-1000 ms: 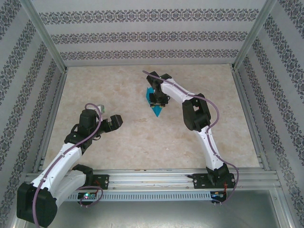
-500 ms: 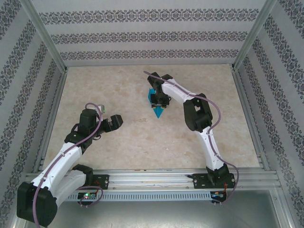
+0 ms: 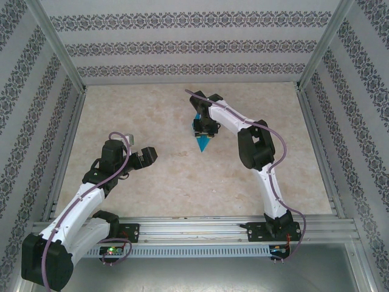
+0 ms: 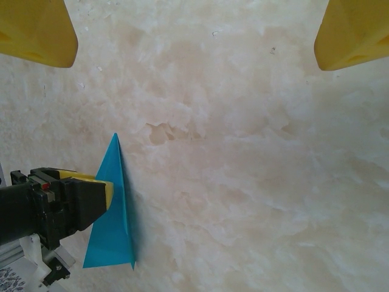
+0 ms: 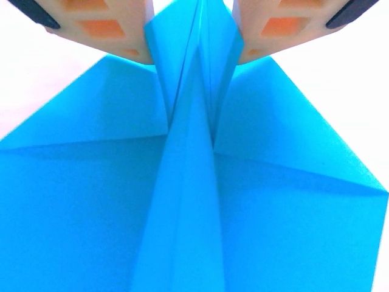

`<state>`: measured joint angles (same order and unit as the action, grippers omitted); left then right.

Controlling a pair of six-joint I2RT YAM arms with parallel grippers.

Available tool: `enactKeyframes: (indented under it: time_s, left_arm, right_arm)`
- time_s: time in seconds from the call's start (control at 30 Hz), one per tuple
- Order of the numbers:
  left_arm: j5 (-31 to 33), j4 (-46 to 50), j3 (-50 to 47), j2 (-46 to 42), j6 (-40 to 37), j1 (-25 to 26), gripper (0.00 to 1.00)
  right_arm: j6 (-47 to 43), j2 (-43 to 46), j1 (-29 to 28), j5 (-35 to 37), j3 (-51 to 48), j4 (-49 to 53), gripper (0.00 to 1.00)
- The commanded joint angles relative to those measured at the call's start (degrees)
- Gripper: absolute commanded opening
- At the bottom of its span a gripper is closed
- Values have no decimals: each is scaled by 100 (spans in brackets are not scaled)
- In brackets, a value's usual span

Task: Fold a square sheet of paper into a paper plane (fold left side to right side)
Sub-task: Place the paper plane at the center of the table, then reset both arms

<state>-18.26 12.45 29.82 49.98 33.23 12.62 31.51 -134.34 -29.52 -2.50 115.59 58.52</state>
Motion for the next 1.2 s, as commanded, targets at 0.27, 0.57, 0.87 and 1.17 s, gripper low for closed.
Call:
enactKeyframes:
  time_s: [0.27,0.57,0.87,1.17]
  left_arm:
    - [80,-100,161,-102,207,-118,100]
    - [631,-289,61,-51,383,-240,100]
    - [976,-600,-78,16,553,-420,100]
    - [1183,-455,104,91,413,-492,100]
  right_arm:
    - [-389,1624,-236,403,-952,-38,49]
    - [-994,4180,-172,728,-3386,-1442,80]
    - [-1379,6773,658,1165,-6166,-3169,98]
    - [-1893,8085,1735,1597,-8284,-5373,98]
